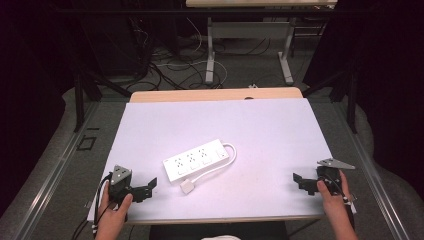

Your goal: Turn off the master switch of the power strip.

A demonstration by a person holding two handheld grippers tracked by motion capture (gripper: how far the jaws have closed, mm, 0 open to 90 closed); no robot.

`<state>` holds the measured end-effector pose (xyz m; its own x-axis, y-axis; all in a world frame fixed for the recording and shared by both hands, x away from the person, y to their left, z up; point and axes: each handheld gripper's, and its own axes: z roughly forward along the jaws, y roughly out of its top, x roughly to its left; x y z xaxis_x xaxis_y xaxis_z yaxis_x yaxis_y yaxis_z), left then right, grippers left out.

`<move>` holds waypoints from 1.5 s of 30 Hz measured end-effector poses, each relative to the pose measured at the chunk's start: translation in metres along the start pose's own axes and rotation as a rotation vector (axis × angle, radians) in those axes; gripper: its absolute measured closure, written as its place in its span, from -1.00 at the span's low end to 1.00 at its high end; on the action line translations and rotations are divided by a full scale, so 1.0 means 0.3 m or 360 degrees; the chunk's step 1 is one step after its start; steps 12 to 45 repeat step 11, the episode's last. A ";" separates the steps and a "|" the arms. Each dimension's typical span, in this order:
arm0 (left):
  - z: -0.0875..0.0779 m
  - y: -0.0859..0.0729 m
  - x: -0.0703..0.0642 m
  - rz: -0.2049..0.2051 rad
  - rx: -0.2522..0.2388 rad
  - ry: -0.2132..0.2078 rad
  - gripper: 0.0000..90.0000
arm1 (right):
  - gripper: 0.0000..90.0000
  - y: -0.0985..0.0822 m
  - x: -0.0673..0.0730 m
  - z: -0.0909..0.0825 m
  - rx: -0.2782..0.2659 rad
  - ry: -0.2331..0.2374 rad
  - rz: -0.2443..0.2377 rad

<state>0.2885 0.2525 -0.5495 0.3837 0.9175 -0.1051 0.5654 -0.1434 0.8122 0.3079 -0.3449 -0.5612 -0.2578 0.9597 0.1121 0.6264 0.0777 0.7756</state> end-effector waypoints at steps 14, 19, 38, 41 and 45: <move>0.002 0.002 0.001 0.0005 0.0006 0.0001 -0.98 | -1.00 -0.001 0.001 0.000 0.0006 -0.0001 -0.0003; 0.002 0.002 0.001 0.0005 0.0006 0.0001 -0.98 | -1.00 -0.001 0.001 0.000 0.0006 -0.0001 -0.0003; 0.002 0.002 0.001 0.0005 0.0006 0.0001 -0.98 | -1.00 -0.001 0.001 0.000 0.0006 -0.0001 -0.0003; 0.002 0.002 0.001 0.0005 0.0006 0.0001 -0.98 | -1.00 -0.001 0.001 0.000 0.0006 -0.0001 -0.0003; 0.002 0.002 0.001 0.0005 0.0006 0.0001 -0.98 | -1.00 -0.001 0.001 0.000 0.0006 -0.0001 -0.0003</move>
